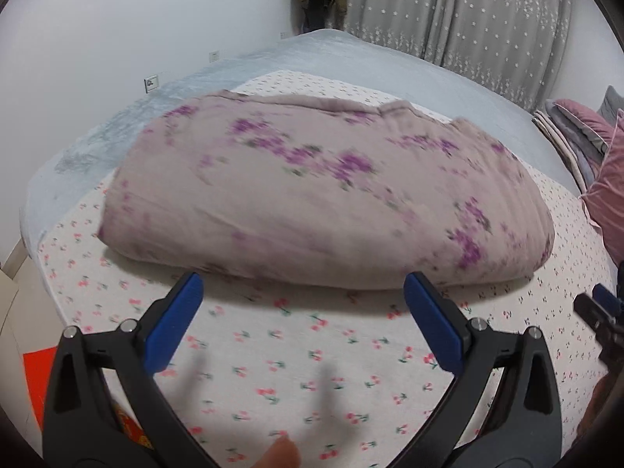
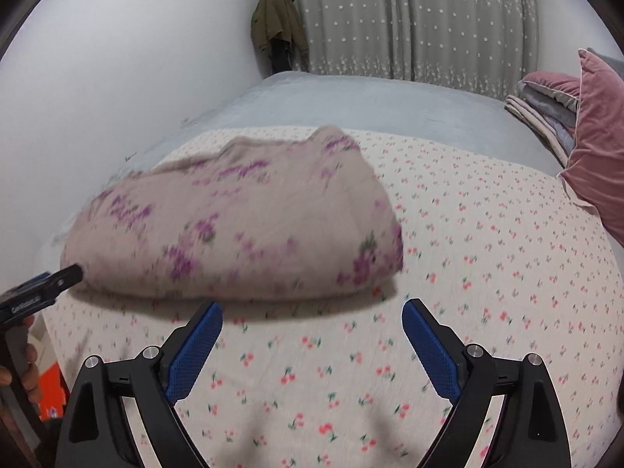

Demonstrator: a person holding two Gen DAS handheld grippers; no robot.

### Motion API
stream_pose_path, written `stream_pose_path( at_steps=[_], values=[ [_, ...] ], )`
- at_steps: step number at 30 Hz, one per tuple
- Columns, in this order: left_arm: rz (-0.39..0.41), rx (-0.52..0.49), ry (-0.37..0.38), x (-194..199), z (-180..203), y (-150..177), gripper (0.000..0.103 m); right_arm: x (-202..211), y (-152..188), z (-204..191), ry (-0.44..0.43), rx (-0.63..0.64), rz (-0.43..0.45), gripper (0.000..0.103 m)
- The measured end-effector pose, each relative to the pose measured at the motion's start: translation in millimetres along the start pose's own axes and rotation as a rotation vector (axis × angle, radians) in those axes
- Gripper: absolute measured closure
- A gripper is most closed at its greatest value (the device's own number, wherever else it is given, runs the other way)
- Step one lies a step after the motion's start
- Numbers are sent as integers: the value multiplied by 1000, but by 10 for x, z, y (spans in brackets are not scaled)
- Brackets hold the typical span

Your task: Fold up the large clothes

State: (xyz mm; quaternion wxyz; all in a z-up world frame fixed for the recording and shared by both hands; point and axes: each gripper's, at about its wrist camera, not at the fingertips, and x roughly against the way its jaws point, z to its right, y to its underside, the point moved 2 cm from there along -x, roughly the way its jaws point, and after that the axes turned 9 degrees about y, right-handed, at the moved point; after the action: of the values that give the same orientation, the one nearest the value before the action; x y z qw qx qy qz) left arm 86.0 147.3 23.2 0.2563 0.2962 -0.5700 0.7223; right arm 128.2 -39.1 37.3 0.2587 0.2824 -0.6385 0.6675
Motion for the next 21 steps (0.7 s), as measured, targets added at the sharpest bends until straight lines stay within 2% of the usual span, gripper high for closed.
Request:
stream_pose_path(
  at_steps=[4, 8, 12, 21],
  values=[
    [-10, -47, -26, -15, 162, 158, 1, -115, 174, -158, -16, 40, -58, 8],
    [35, -51, -94, 62, 198, 183, 1, -46, 210, -256, 2, 67, -30, 8],
    [5, 0, -49, 25, 225, 209, 1, -81, 234, -264, 4, 52, -30, 8],
    [-21, -54, -66, -21, 375, 336, 1, -221, 342, -150, 28, 50, -49, 8]
  ],
)
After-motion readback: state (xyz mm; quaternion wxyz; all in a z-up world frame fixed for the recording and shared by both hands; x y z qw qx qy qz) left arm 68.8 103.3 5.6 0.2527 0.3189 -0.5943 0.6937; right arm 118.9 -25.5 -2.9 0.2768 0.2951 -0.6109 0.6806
